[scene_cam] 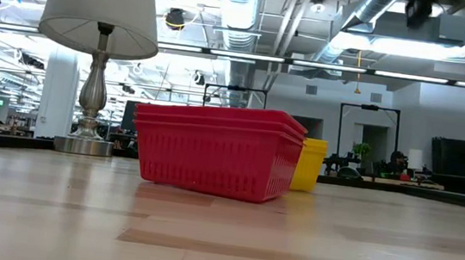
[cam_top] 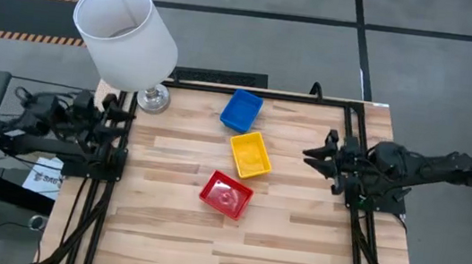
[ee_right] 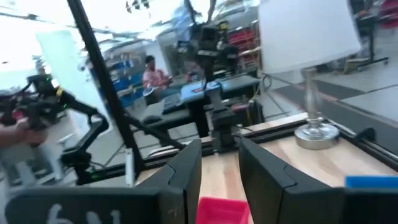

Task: Stack baskets by color
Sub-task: Return to Home Position

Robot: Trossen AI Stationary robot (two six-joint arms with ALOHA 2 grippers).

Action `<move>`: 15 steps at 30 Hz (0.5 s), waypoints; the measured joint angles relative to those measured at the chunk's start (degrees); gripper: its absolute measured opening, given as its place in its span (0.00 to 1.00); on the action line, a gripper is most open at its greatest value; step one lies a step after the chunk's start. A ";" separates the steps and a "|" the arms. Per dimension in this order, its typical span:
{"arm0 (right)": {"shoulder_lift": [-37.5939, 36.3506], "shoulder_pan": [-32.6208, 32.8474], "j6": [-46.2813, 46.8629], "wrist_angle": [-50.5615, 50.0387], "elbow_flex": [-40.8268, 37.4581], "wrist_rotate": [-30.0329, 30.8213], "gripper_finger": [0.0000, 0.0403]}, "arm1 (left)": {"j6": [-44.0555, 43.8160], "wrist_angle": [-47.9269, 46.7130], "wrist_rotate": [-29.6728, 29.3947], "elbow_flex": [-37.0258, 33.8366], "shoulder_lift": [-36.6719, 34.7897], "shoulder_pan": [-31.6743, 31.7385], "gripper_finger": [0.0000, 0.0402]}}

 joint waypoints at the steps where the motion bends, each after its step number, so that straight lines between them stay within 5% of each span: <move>1: -1.98 -0.06 0.19 1.12 -2.27 0.41 0.32 | -0.41 1.23 0.54 -2.34 -1.74 -0.02 0.60; 5: -11.11 -1.02 1.48 2.84 -9.00 1.51 0.32 | -2.63 2.67 0.65 -10.39 -8.37 -0.02 0.60; 15: -29.21 -0.95 2.08 1.08 -19.81 1.77 0.32 | -2.08 6.12 2.61 -19.33 -8.19 -0.02 0.60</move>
